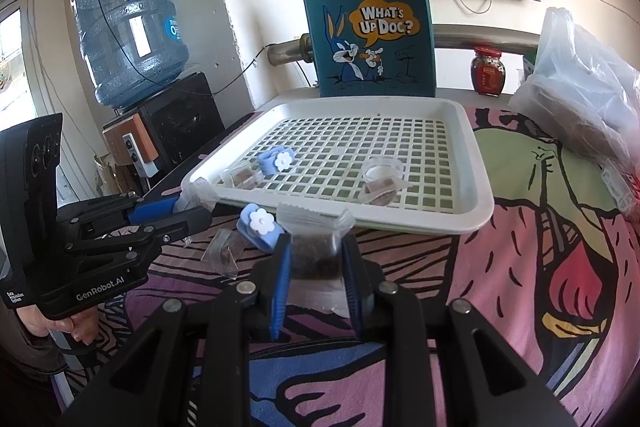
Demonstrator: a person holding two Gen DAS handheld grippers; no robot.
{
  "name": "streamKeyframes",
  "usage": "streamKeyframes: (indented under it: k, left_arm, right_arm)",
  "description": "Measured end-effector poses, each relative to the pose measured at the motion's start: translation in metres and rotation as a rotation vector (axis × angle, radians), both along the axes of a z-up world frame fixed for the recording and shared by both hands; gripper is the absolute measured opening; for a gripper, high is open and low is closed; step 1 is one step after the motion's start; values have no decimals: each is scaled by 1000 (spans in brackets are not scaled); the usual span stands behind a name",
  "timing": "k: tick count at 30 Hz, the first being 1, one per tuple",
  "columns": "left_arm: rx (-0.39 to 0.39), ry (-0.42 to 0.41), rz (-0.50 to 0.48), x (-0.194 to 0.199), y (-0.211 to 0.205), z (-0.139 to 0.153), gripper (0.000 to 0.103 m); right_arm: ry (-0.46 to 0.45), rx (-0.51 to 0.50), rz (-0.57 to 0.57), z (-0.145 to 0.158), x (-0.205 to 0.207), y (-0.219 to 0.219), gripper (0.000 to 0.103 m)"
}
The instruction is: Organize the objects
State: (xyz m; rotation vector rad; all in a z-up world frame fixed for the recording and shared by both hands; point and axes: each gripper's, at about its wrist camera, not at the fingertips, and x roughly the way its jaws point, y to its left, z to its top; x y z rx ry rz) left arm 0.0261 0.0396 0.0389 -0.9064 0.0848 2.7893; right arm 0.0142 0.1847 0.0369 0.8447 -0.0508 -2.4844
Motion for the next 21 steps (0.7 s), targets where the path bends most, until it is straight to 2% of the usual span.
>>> streamKeyframes:
  k: [21]
  left_arm:
    - [-3, 2, -3, -1, 0, 0, 24]
  right_arm:
    - [-1, -1, 1, 0, -1, 1, 24]
